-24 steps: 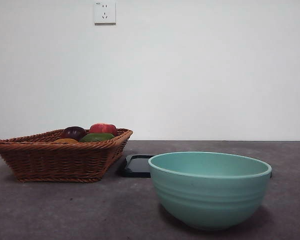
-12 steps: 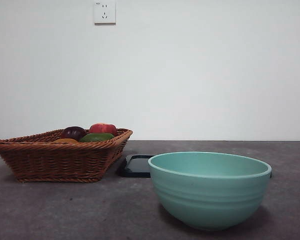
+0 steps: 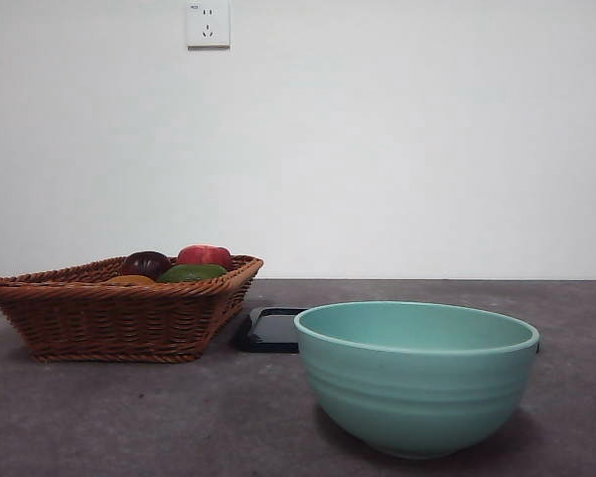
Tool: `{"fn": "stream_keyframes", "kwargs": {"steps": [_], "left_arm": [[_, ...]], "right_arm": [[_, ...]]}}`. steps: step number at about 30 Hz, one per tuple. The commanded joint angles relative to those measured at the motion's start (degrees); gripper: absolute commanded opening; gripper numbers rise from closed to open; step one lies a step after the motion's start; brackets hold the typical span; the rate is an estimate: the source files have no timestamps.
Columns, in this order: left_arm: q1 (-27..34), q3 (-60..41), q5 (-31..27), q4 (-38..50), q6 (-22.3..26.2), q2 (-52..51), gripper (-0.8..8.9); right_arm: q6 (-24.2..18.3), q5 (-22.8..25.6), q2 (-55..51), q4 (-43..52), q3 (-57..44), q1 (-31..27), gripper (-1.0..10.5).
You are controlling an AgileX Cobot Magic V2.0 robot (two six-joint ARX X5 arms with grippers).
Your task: Pick up the wifruite, put it on the bowl, pick up the plate, put it on desk
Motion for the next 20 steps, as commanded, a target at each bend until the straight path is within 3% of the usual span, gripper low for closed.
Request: {"fn": "stream_keyframes", "kwargs": {"steps": [1,7,14,20], "left_arm": [[0.07,-1.18,-0.31,-0.33,0.17,-0.09,0.19],[0.07,-1.16,-0.31,-0.33,0.17,-0.09,0.19],[0.07,-1.18,-0.31,-0.33,0.17,-0.09,0.18],[0.07,-1.18,-0.31,-0.33,0.17,-0.09,0.19]], "right_arm": [[-2.14,0.74,-1.62,15.45,-8.61,-4.28,0.2],[-6.47,2.14,-2.38,31.23,-23.43,-8.96,0.2],[-16.41,5.40,-2.78,34.62,-31.43,-9.25,0.2],[-13.73,11.96,-4.20,34.07,-34.93,-9.31,0.2]]}}
